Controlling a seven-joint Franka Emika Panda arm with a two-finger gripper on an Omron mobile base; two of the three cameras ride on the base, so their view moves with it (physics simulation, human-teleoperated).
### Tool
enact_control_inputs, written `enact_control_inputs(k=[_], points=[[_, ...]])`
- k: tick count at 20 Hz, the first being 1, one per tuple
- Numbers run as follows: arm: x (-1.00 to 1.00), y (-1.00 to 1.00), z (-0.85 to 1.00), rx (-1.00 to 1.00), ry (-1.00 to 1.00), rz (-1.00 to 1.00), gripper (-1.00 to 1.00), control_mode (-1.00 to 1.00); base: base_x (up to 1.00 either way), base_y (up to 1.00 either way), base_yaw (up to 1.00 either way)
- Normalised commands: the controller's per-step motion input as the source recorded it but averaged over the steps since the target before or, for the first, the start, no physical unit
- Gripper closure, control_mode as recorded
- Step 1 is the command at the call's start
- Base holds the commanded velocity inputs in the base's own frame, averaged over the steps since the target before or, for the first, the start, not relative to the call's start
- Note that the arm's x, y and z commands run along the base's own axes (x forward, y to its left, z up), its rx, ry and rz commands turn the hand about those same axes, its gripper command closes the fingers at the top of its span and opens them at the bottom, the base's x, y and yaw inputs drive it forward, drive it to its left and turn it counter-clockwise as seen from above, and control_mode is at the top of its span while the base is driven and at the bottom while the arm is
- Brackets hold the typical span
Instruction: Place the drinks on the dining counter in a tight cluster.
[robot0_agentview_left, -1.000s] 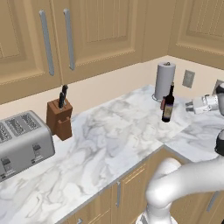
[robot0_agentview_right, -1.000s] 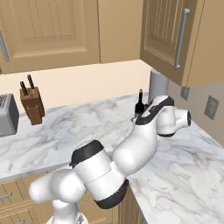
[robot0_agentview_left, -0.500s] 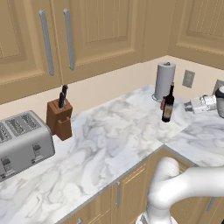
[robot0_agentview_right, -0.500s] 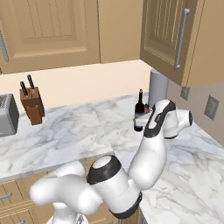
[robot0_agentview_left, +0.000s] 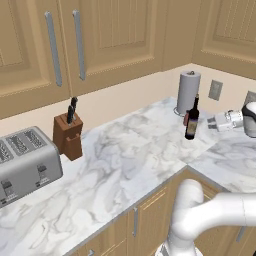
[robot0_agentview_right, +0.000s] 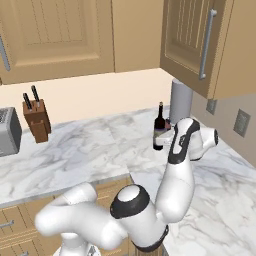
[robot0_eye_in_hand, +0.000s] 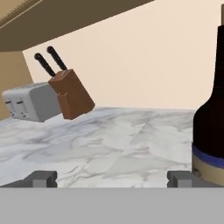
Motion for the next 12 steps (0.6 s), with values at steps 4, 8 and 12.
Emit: enact_control_inputs(k=[4,8,12], points=[[0.26,-0.03,0.00,0.00,-0.01,0.00,-1.00,-1.00,0.00,0.00,0.00],[0.30,-0.07,0.00,0.00,-0.01,0.00,-1.00,-1.00,0.00,0.00,0.00],[0.19,-0.09,0.00,0.01,0.00,0.00,-1.00,-1.00,0.00,0.00,0.00]])
